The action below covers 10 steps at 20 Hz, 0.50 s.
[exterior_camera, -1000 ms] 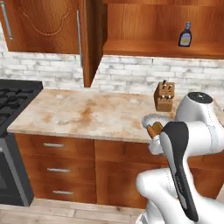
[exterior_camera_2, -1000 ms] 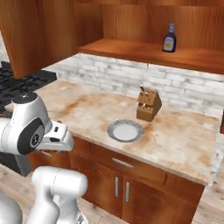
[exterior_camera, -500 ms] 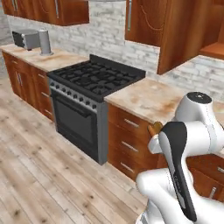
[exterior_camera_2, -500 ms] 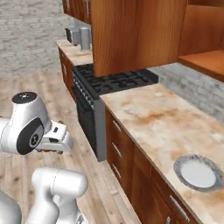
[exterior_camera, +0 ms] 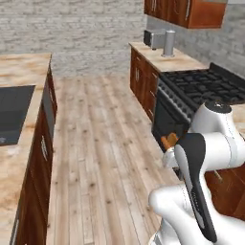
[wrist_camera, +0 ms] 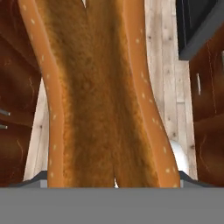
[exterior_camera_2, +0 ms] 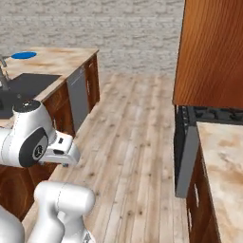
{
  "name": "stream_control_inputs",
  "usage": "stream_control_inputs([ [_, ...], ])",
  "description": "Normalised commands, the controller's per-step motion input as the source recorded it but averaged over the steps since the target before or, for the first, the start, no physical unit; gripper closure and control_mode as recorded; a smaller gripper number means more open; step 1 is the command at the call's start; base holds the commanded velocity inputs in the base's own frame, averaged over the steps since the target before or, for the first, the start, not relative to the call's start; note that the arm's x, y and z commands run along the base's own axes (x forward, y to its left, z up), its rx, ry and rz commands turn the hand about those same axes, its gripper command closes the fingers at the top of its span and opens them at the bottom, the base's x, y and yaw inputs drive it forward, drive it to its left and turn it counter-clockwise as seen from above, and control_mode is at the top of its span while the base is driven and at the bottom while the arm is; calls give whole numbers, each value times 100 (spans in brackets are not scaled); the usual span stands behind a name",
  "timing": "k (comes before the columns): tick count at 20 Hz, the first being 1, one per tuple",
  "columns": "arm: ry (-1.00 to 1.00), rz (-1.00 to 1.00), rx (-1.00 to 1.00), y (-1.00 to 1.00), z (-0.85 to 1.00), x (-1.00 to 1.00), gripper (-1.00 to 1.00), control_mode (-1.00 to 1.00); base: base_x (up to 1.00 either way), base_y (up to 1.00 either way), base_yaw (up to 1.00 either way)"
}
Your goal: Move the hot dog bun to the plate on the dining table and place the condiment next to that plate. Then navigate to the fridge and take the sausage and place it on the plate as well.
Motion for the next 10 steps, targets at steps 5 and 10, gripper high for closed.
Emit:
stream_control_inputs([
  [5,0,0,0,0,0,0,100,100,46,-5,85],
  [10,0,0,0,0,0,0,100,100,100,-53,29],
])
